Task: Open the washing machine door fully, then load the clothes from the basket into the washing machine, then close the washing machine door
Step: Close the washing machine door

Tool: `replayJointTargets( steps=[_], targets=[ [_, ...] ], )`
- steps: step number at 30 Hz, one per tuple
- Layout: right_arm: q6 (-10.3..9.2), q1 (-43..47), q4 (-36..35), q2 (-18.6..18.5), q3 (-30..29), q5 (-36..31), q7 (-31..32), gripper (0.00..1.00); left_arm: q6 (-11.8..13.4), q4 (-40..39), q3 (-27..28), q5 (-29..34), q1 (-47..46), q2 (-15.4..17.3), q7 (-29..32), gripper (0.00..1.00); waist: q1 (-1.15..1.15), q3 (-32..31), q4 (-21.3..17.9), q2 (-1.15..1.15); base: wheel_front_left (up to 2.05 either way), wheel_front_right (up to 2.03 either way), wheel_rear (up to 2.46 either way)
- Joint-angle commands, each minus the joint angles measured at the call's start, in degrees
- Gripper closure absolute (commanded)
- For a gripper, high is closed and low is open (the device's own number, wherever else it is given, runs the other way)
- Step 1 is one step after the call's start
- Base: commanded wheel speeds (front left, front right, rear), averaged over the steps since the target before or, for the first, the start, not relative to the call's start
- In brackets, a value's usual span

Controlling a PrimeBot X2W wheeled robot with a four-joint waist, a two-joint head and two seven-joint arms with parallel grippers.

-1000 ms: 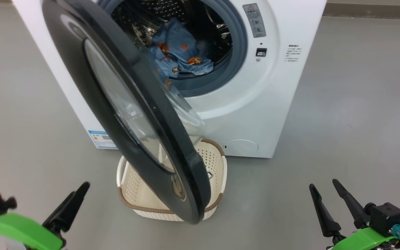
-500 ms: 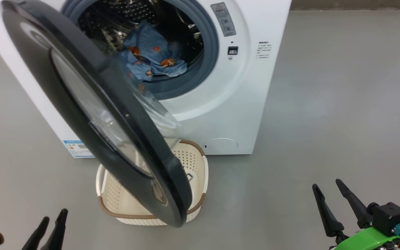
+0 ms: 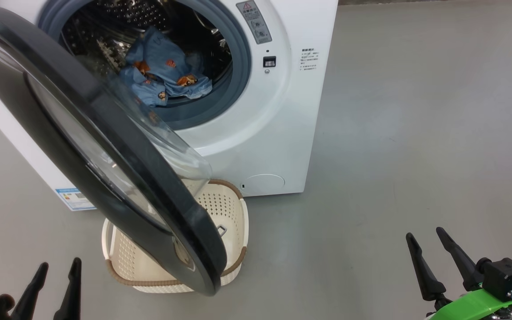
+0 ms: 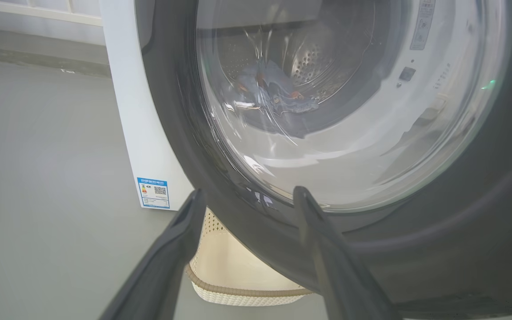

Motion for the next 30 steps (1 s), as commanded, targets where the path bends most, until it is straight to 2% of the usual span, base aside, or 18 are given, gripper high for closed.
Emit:
replayJointTargets(
  steps=[1, 7, 16, 30],
  targets=[
    [0.09, -0.5, -1.5, -1.0, 0.9, -0.5, -0.3, 0.00, -0.1, -1.8, 3.4, 2.3, -1.0, 0.7, -0.8, 0.00, 0.00, 0.1, -0.1, 0.00, 0.00, 0.00, 0.00],
    [0.09, -0.5, -1.6, -1.0, 0.3, -0.6, -0.3, 0.00, -0.1, -4.2, 7.3, 10.1, 0.9, -3.6, -0.8, 0.00, 0.00, 0.2, 0.0, 0.00, 0.00, 0.00, 0.00],
    [0.09, -0.4, -1.6, -0.6, 0.1, -0.7, -0.3, 0.00, -0.1, -4.1, 9.1, 13.6, 2.3, -6.9, -0.8, 0.00, 0.00, 0.3, 0.3, 0.00, 0.00, 0.00, 0.00],
    [0.09, -0.2, -1.6, -0.4, -0.1, -0.8, -0.3, 0.00, -0.1, -4.5, 9.9, 14.8, 2.6, -7.5, -0.8, 0.00, 0.00, -0.1, 0.4, 0.00, 0.00, 0.00, 0.00]
  ],
)
